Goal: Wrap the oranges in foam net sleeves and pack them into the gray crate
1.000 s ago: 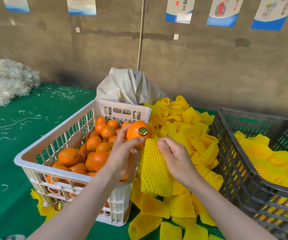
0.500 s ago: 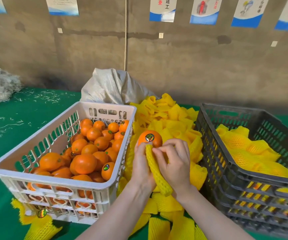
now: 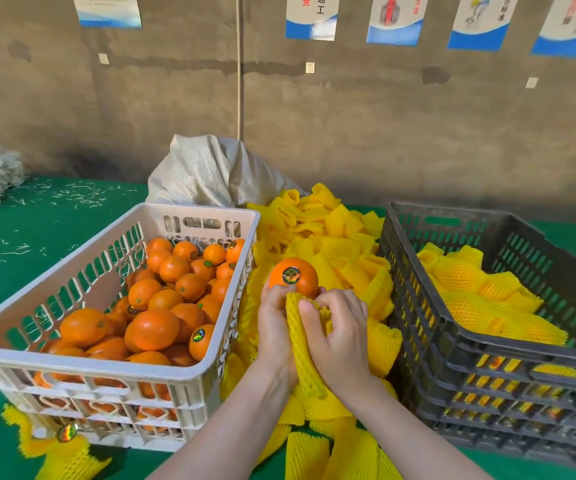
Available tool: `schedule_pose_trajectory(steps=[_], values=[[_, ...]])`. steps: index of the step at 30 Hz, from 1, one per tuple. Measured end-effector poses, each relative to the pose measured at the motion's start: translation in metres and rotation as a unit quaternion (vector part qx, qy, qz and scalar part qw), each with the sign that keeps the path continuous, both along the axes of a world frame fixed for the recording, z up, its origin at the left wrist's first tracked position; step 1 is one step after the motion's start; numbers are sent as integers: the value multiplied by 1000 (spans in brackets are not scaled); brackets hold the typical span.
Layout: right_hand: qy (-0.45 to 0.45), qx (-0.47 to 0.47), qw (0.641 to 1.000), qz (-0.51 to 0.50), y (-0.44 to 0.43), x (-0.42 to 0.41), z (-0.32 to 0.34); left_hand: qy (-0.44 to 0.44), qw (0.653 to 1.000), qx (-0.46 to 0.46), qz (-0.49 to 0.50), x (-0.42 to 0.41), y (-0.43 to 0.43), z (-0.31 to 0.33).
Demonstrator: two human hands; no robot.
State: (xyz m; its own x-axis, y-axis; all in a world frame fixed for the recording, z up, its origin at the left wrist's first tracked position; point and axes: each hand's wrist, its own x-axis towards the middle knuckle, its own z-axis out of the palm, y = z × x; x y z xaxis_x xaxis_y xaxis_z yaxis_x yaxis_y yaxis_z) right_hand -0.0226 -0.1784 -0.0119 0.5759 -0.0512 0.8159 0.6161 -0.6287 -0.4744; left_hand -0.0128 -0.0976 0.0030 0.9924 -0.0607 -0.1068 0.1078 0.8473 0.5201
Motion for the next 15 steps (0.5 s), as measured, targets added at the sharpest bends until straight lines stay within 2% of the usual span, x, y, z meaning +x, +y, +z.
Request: schedule_pose_trajectory(steps=[4,9,12,15], values=[[-60,-17,998,17,-5,1,-6,28,998,-8,-59,-4,2,1],[-66,-1,995,72,-7,0,-1,3,996,-16,-87,-4,5,2],[1,30,991,132,-8,-4,7,-30,996,2,-84,-5,7,2],[87,61,979,172,-9,-3,16,-25,997,20,-67,-4,5,3]])
